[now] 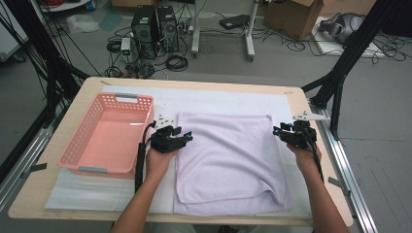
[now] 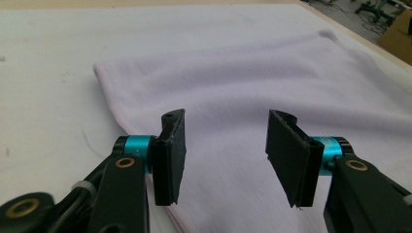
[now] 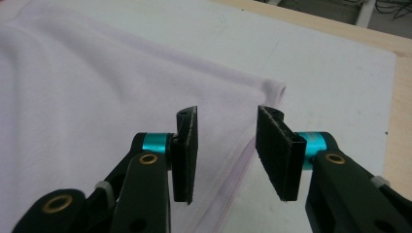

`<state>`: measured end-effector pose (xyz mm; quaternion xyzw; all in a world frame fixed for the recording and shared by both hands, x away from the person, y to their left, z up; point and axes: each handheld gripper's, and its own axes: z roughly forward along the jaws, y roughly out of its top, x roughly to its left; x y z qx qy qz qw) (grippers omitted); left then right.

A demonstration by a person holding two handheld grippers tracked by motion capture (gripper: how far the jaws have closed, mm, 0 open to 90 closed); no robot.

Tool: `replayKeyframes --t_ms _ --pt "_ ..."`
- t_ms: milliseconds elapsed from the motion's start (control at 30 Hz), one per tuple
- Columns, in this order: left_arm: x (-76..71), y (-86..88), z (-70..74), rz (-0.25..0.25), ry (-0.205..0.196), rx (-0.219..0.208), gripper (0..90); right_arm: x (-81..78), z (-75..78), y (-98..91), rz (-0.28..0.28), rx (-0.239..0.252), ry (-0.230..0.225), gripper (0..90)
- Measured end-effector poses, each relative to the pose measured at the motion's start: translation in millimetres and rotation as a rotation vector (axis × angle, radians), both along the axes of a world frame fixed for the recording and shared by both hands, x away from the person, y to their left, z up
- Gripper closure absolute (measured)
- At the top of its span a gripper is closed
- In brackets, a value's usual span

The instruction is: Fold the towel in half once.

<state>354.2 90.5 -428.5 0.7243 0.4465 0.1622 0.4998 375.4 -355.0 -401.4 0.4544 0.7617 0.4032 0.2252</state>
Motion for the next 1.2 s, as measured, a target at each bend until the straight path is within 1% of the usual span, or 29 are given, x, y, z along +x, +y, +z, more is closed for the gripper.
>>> replayKeyframes --t_ms 33,67,133,167,200,267,367,433,500,567,633,700,833,933,1000,1100,1167,1200 --pt "-3.7 0.3 -0.7 -0.006 0.012 0.007 49.5 -3.5 -0.2 0.3 0.002 -0.003 0.003 59.6" --pt "-10.0 1.5 -2.1 -0.002 -0.007 -0.006 49.4 -8.5 -0.5 0.5 0.004 -0.006 0.004 59.6" --pt "-16.2 1.5 -2.3 -0.014 -0.001 -0.006 49.5 -19.5 -1.1 0.8 0.007 0.000 -0.002 59.7" --pt "-24.0 1.2 -2.6 -0.020 -0.005 -0.011 49.6 -23.9 -1.7 0.9 0.009 0.002 -0.002 59.9" --pt "-29.4 1.8 -3.0 -0.031 -0.008 -0.011 49.7 -33.5 -3.2 1.5 0.014 -0.001 0.000 60.1" --pt "-39.5 2.9 -4.4 -0.039 -0.005 -0.012 50.3 -46.9 -6.9 2.2 0.011 -0.003 -0.001 60.5" --pt "-58.6 7.7 -8.1 -0.058 0.015 -0.022 51.4 -64.3 -14.9 2.9 0.008 -0.001 0.003 60.7" --pt "-69.3 10.0 -7.9 -0.073 0.006 -0.015 53.7 -77.8 -21.4 4.2 0.005 -0.007 0.010 60.7" --pt "-80.9 12.7 -6.2 -0.087 -0.005 0.000 55.3 -87.3 -25.2 4.3 0.002 -0.007 0.009 60.7" --pt "-93.7 16.0 -5.1 -0.100 -0.014 0.008 55.6 -97.7 -27.2 4.3 -0.002 0.003 0.007 60.7" --pt "-104.2 19.5 -5.5 -0.107 -0.016 -0.003 56.5 -107.5 -27.7 4.7 -0.002 0.006 0.001 60.7" --pt "-111.8 21.3 -7.1 -0.113 -0.012 -0.014 56.7 -115.0 -27.1 5.4 0.006 0.002 -0.008 60.7" --pt "-124.1 21.7 -12.6 -0.126 0.015 -0.015 57.6 -134.1 -27.4 5.4 0.032 0.007 -0.028 60.6" --pt "-132.1 20.6 -20.0 -0.129 0.048 -0.005 57.8 -144.1 -30.3 1.0 0.040 0.009 -0.029 60.5" --pt "-138.9 18.8 -25.3 -0.134 0.073 -0.001 58.1 -149.2 -32.0 -2.1 0.046 0.016 -0.021 60.5" --pt "-146.7 17.9 -26.1 -0.135 0.082 0.006 58.3 -157.4 -33.6 -1.8 0.068 -0.027 -0.013 60.5" --pt "-149.9 17.2 -25.9 -0.139 0.080 0.007 58.2 -160.4 -34.2 -0.9 0.076 -0.038 -0.003 60.5" --pt "-151.7 15.8 -26.3 -0.141 0.082 0.016 58.2 -160.9 -34.7 -1.2 0.081 -0.043 -0.003 60.7"
